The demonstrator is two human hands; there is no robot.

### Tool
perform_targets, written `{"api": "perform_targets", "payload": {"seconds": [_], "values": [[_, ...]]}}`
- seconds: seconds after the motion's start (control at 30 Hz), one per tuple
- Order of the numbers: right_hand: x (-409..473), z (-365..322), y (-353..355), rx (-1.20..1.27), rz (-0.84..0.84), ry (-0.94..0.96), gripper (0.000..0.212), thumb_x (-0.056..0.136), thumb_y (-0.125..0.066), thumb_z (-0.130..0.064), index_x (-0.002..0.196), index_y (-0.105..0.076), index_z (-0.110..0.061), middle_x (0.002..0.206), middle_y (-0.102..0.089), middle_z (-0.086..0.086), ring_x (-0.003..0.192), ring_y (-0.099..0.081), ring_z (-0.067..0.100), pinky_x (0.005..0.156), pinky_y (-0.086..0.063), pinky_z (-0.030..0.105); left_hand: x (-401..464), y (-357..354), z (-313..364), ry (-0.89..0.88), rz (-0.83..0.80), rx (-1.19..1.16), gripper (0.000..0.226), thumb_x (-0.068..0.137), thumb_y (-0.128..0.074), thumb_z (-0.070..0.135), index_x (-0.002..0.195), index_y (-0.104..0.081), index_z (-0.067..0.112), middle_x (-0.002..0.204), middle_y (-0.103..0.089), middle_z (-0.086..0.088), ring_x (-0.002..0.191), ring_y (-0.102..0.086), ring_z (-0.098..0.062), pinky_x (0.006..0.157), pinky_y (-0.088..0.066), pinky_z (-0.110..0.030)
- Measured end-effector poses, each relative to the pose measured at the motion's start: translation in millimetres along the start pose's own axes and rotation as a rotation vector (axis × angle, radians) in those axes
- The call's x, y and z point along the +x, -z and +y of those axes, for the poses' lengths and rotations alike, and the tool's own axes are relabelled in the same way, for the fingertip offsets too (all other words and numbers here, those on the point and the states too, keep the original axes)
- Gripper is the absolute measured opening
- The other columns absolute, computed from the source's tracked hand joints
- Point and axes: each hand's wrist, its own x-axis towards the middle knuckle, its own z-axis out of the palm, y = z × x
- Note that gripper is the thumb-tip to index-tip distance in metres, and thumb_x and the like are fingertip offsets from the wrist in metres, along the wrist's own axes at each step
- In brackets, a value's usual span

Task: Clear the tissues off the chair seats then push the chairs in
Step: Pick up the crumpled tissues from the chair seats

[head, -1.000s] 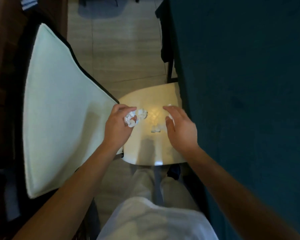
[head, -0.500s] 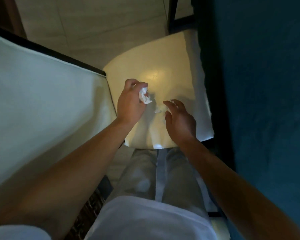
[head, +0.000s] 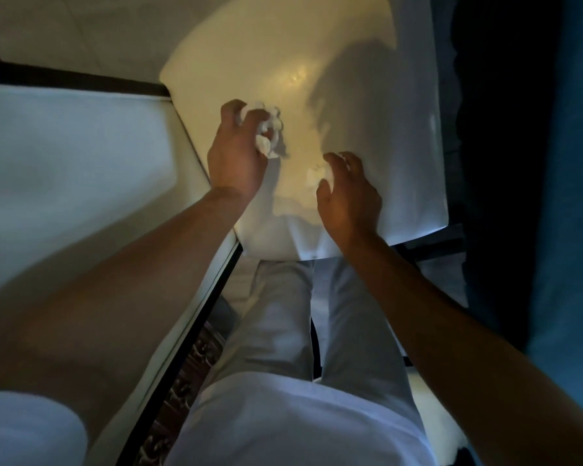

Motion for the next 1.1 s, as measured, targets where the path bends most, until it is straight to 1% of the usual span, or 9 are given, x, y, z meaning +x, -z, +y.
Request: {"api": "perform_targets", "payload": {"seconds": [0.2, 0.3, 0.47, 0.57, 0.63, 0.73, 0.87, 1.0, 1.1], "values": [[6, -4, -9, -0.035, 0.029, 0.024, 0.047, 0.092, -0.071, -0.028, 0.136, -0.059, -0.02, 0.147, -0.052, 0.008, 0.11, -0.066, 0.033, 0.081, -0.056, 0.041, 5, -3, -1, 0.02, -0.049, -0.016, 0.059, 0.084, -0.047, 0.039, 0.143, -0.051, 0.031, 0.151, -0.039, -0.008, 0.117, -0.058, -0.032, 0.077, -0.054, -0.04], [9, -4, -14, -0.162, -0.017, 0.049, 0.055, 0.09, -0.075, -0.037, 0.14, -0.054, -0.022, 0.148, -0.047, 0.011, 0.11, -0.065, 0.033, 0.078, -0.057, 0.04, 8, -8, 0, 0.035, -0.031, 0.022, 0.057, 0.092, -0.056, 0.03, 0.147, -0.044, 0.038, 0.151, -0.036, -0.007, 0.114, -0.058, -0.033, 0.076, -0.057, -0.045], [11, -3, -26, -0.299, -0.011, 0.103, 0.061, 0.089, -0.075, -0.042, 0.142, -0.049, -0.023, 0.15, -0.043, 0.015, 0.106, -0.065, 0.032, 0.077, -0.058, 0.036, 8, -15, -1, 0.006, -0.017, 0.1, 0.055, 0.097, -0.056, 0.048, 0.15, -0.041, 0.042, 0.153, -0.036, -0.008, 0.114, -0.057, -0.034, 0.076, -0.056, -0.042], [17, -2, -33, -0.379, -0.002, 0.117, 0.07, 0.086, -0.076, -0.047, 0.145, -0.046, -0.022, 0.149, -0.044, 0.017, 0.105, -0.066, 0.032, 0.076, -0.058, 0.034, 9, -15, -1, -0.05, -0.01, 0.141, 0.055, 0.096, -0.056, 0.048, 0.149, -0.042, 0.04, 0.152, -0.037, -0.01, 0.111, -0.056, -0.035, 0.073, -0.055, -0.042], [20, -1, -40, -0.435, 0.022, 0.11, 0.07, 0.084, -0.078, -0.048, 0.142, -0.048, -0.023, 0.145, -0.049, 0.016, 0.099, -0.067, 0.03, 0.07, -0.058, 0.032, 9, -17, -2, -0.086, -0.026, 0.17, 0.053, 0.097, -0.057, 0.046, 0.147, -0.045, 0.04, 0.154, -0.037, -0.01, 0.111, -0.056, -0.035, 0.071, -0.052, -0.04], [23, 4, -49, -0.455, 0.069, 0.118, 0.062, 0.085, -0.079, -0.038, 0.138, -0.051, -0.023, 0.139, -0.053, 0.014, 0.093, -0.067, 0.028, 0.064, -0.058, 0.03, 12, -17, -4, -0.091, -0.026, 0.153, 0.044, 0.097, -0.059, 0.039, 0.14, -0.054, 0.035, 0.152, -0.041, -0.011, 0.113, -0.056, -0.034, 0.07, -0.048, -0.039], [22, 11, -54, -0.436, 0.095, 0.203, 0.049, 0.085, -0.08, -0.026, 0.128, -0.056, -0.024, 0.137, -0.057, 0.012, 0.103, -0.066, 0.031, 0.059, -0.058, 0.031, 18, -14, -5, -0.063, -0.03, 0.071, 0.022, 0.095, -0.06, 0.033, 0.114, -0.065, 0.025, 0.141, -0.047, -0.009, 0.108, -0.059, -0.031, 0.071, -0.05, -0.038], [23, 11, -48, -0.398, 0.129, 0.234, 0.036, 0.082, -0.082, -0.016, 0.112, -0.065, -0.022, 0.129, -0.063, 0.011, 0.095, -0.067, 0.03, 0.056, -0.056, 0.031, 21, -13, -5, -0.025, -0.021, 0.032, 0.025, 0.092, -0.063, 0.029, 0.115, -0.068, 0.021, 0.139, -0.049, -0.013, 0.098, -0.064, -0.034, 0.069, -0.046, -0.034], [24, 14, -45, -0.302, 0.147, 0.253, 0.033, 0.077, -0.08, -0.004, 0.104, -0.068, -0.018, 0.124, -0.064, 0.013, 0.091, -0.066, 0.034, 0.052, -0.055, 0.034, 11, -14, -3, -0.028, -0.002, -0.052, 0.027, 0.09, -0.065, 0.029, 0.116, -0.069, 0.02, 0.136, -0.051, -0.012, 0.098, -0.065, -0.031, 0.069, -0.046, -0.031]]}}
